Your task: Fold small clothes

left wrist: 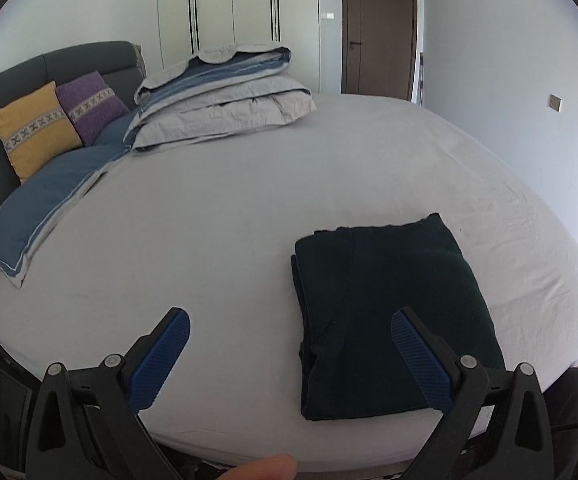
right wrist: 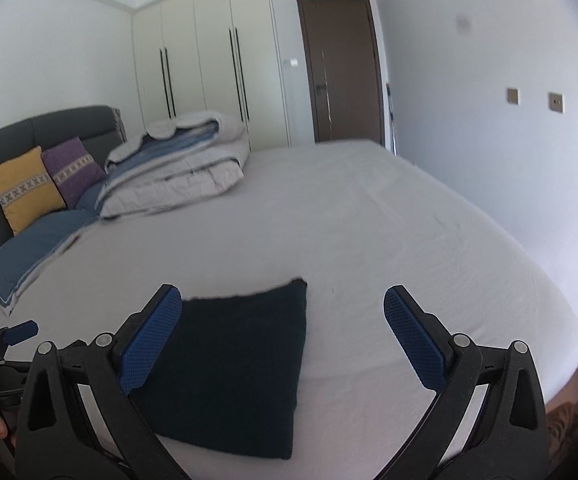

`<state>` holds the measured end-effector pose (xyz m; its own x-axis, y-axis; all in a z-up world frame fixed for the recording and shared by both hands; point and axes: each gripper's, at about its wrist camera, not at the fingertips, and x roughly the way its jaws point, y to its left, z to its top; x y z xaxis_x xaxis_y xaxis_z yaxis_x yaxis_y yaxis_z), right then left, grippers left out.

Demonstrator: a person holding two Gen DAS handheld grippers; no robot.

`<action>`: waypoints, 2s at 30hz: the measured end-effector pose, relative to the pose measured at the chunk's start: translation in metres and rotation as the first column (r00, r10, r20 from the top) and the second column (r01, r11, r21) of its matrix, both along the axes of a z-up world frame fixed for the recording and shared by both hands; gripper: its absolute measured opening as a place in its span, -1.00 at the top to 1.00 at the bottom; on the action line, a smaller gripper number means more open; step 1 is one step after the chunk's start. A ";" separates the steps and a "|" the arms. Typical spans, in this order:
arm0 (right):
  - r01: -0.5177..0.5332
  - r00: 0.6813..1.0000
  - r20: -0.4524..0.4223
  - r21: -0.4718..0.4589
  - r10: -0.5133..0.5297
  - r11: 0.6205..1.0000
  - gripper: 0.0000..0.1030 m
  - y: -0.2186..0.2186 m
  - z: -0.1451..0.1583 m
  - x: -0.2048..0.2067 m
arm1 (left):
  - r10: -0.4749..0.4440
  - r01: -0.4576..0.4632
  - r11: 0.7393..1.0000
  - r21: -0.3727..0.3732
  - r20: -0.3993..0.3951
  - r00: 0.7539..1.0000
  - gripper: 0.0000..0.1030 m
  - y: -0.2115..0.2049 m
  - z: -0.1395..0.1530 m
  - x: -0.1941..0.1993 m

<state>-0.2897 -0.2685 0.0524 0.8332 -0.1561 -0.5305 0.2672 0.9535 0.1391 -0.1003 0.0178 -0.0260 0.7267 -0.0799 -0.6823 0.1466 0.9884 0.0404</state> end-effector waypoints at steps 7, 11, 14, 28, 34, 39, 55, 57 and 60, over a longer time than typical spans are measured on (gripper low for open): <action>0.038 0.977 -0.215 0.128 -0.010 0.991 -1.00 -0.007 -0.052 0.020 | 0.006 -0.010 0.999 -0.034 -0.104 0.995 -1.00 0.007 -0.015 0.007; 0.016 0.970 -0.242 0.072 0.002 0.997 -1.00 0.007 -0.062 0.025 | 0.010 -0.014 1.000 -0.027 -0.120 0.993 -1.00 0.009 -0.017 0.010; -0.009 0.968 -0.249 0.055 0.022 0.998 -1.00 0.014 -0.062 0.037 | 0.018 -0.021 1.000 -0.020 -0.121 0.992 -1.00 0.009 -0.017 0.010; -0.016 0.958 -0.283 0.062 0.033 0.998 -1.00 0.020 -0.064 0.049 | 0.039 -0.041 0.999 -0.014 -0.119 0.992 -1.00 0.014 -0.015 0.012; -0.016 0.957 -0.288 0.063 0.034 0.998 -1.00 0.021 -0.064 0.046 | 0.041 -0.043 0.999 -0.013 -0.120 0.992 -1.00 0.014 -0.015 0.012; -0.016 0.957 -0.288 0.063 0.034 0.998 -1.00 0.020 -0.063 0.046 | 0.040 -0.042 0.999 -0.013 -0.122 0.992 -1.00 0.014 -0.015 0.012; -0.020 0.956 -0.289 0.067 0.039 0.998 -1.00 0.023 -0.066 0.048 | 0.039 -0.041 0.999 -0.010 -0.124 0.991 -1.00 0.013 -0.017 0.010; -0.020 0.956 -0.290 0.067 0.038 0.998 -1.00 0.023 -0.066 0.048 | 0.039 -0.040 0.999 -0.010 -0.124 0.992 -1.00 0.013 -0.017 0.010; -0.019 0.956 -0.290 0.067 0.038 0.998 -1.00 0.023 -0.066 0.048 | 0.037 -0.038 0.999 -0.008 -0.125 0.991 -1.00 0.013 -0.018 0.010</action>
